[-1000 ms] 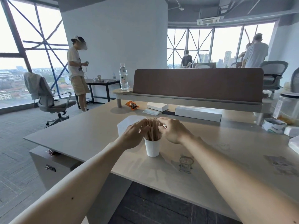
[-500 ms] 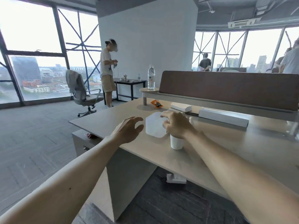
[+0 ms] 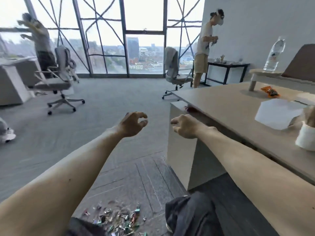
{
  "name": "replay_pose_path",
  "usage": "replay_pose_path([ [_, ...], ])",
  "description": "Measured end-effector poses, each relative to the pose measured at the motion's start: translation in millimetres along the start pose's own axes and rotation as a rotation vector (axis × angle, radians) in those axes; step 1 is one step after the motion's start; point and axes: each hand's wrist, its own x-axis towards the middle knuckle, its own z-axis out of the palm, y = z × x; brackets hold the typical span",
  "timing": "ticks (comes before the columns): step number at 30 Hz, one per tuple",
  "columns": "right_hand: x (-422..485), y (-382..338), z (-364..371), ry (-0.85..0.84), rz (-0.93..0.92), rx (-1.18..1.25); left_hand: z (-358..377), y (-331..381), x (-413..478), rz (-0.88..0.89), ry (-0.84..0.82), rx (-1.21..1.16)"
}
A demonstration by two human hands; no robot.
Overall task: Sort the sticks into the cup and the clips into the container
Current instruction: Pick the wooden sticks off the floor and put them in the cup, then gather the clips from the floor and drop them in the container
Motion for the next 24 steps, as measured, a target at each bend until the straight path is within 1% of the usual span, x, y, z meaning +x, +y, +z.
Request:
replay_pose_path([
  [5,24.0,-57.5,83.1,-0.188,-0.099,0.034,0.2,-101.1,-73.6,-0.218,-0.085,0.055],
  [11,17.3,-83.6,190.8,-0.365,-0.132,0.064,41.4,-174.9,-167.3,-0.388,-0.217,0.073],
  [16,-11.4,-79.1,272.1,-0.496,-0.088,0.094,93.1,-218.8,-240.1,-0.462,-0.361,0.08],
  [19,-26.6,-73.9,317.9,-0.542,-0.064,0.084,128.6,-239.7,-277.1,-0.486,-0.464,0.103],
  [24,-42.0,-59.2,392.0,-0.624,-0.048,0.064,186.7,-275.0,-311.3,-0.46,-0.63,0.171],
])
